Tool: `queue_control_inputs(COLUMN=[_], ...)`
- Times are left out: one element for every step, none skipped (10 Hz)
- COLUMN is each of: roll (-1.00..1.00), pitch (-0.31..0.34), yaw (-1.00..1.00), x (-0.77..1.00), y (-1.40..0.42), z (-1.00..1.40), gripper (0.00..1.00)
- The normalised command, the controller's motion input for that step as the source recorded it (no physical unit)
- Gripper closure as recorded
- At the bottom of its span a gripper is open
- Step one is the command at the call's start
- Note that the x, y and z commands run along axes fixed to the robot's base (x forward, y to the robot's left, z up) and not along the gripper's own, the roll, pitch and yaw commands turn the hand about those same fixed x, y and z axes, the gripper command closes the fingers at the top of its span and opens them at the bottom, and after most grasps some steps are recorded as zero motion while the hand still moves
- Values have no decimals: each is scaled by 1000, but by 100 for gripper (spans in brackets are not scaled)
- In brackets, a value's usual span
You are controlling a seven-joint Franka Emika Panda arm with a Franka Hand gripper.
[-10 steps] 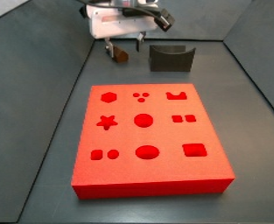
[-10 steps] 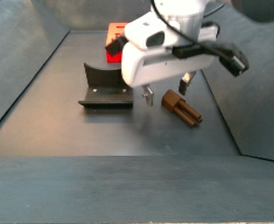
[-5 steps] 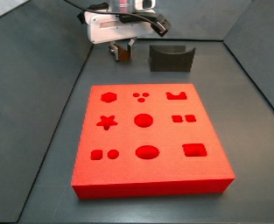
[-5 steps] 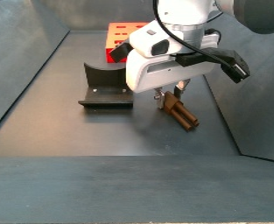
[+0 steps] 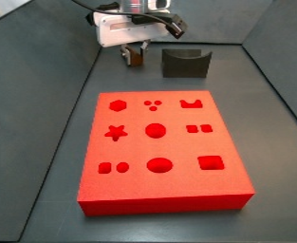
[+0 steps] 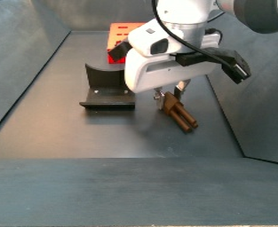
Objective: Pick up the 3 prong object. Move up. Place the 3 prong object on the fixture. Regrasp the 3 prong object. Move to above the board. Insert the 3 prong object.
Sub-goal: Pick up the 3 prong object, then move up.
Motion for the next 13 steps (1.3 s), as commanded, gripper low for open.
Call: queue_control_inputs(roll=[0,0,0,0,0,0,0,0,-3,-3,4,7,17], pitch=[0,0,0,0,0,0,0,0,-13,1,8,17,31], yaw=[0,0,0,0,0,0,0,0,-19,-18,-15,-15,-15], x=[0,0,0,0,0,0,0,0,20,-5,-16,-20,-17], y=[0,0,0,0,0,0,0,0,-46,-43,-25,-19,-6], z=[0,0,0,0,0,0,0,833,859,797,632,533,276], gripper=[100,100,100,100,100,100,100,100,100,100,100,100,100])
